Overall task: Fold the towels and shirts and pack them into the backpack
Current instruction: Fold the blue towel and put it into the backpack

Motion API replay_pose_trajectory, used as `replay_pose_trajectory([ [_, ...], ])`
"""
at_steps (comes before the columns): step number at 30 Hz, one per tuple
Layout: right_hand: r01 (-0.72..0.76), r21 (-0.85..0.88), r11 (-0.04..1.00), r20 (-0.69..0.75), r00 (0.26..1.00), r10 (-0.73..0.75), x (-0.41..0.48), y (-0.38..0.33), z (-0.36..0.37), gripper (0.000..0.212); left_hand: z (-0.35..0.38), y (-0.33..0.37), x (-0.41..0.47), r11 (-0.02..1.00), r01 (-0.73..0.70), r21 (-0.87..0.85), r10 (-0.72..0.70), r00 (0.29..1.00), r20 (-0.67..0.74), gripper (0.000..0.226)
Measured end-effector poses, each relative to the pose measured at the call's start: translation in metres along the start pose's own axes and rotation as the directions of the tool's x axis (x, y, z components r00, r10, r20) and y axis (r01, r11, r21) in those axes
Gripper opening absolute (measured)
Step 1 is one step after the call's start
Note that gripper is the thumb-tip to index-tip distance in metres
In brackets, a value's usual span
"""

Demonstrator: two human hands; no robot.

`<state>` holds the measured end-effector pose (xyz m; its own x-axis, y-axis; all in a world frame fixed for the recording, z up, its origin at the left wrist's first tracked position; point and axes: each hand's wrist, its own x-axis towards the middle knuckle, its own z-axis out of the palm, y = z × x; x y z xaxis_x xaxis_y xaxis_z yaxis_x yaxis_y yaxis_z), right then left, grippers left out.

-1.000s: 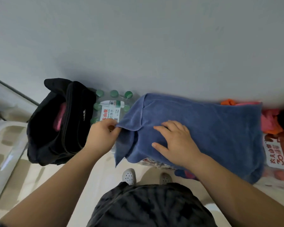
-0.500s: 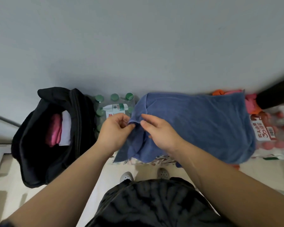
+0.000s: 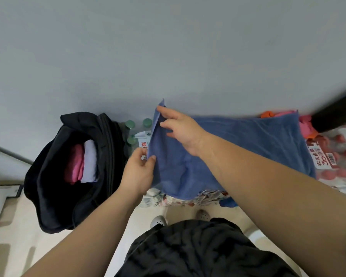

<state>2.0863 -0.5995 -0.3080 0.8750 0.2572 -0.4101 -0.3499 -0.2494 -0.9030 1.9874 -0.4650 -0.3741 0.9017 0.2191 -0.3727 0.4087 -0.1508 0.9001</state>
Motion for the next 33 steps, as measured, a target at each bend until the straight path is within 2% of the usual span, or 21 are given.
replay_pose_trajectory([
  [2, -0.002, 0.05, 0.999, 0.024, 1.0, 0.001, 0.003, 0.001, 0.004, 0.058, -0.004, -0.001, -0.004, 1.0, 0.006, 0.005, -0.006, 0.999, -0.033, 0.011],
  [5, -0.019, 0.18, 0.983, 0.033, 0.999, 0.014, 0.007, 0.005, 0.003, 0.06, -0.002, -0.008, -0.01, 0.989, 0.028, 0.147, -0.036, 0.998, 0.051, 0.027],
  [9, -0.031, 0.332, 0.943, 0.048, 0.999, 0.016, 0.014, 0.007, -0.001, 0.06, 0.001, -0.016, -0.016, 0.957, 0.049, 0.286, -0.062, 0.997, 0.037, 0.01],
  [12, -0.041, 0.402, 0.915, 0.099, 0.995, 0.001, 0.019, 0.007, -0.004, 0.062, -0.002, -0.011, -0.024, 0.973, 0.055, 0.223, -0.052, 0.998, -0.019, 0.001],
  [17, -0.064, 0.464, 0.884, 0.161, 0.987, -0.013, 0.018, 0.01, -0.023, 0.06, 0.002, 0.021, -0.045, 1.0, -0.006, 0.025, 0.007, 0.999, -0.042, 0.007],
  [22, -0.039, 0.484, 0.874, 0.154, 0.987, -0.042, 0.004, 0.021, -0.087, 0.053, 0.044, 0.069, -0.06, 0.995, -0.051, -0.091, 0.066, 0.983, 0.173, 0.025],
  [27, 0.044, 0.494, 0.868, 0.084, 0.992, -0.098, -0.013, 0.029, -0.177, 0.043, 0.125, 0.092, -0.06, 0.994, -0.101, -0.031, 0.105, 0.928, 0.357, 0.024],
  [30, 0.102, 0.457, 0.883, 0.03, 0.991, -0.13, -0.025, 0.037, -0.234, 0.04, 0.179, 0.102, -0.061, 0.991, -0.125, 0.046, 0.088, 0.87, 0.485, 0.021],
  [33, 0.121, 0.41, 0.904, -0.036, 0.993, -0.116, -0.033, 0.055, -0.283, 0.038, 0.231, 0.107, -0.062, 0.982, -0.138, 0.131, 0.048, 0.846, 0.531, 0.017],
])
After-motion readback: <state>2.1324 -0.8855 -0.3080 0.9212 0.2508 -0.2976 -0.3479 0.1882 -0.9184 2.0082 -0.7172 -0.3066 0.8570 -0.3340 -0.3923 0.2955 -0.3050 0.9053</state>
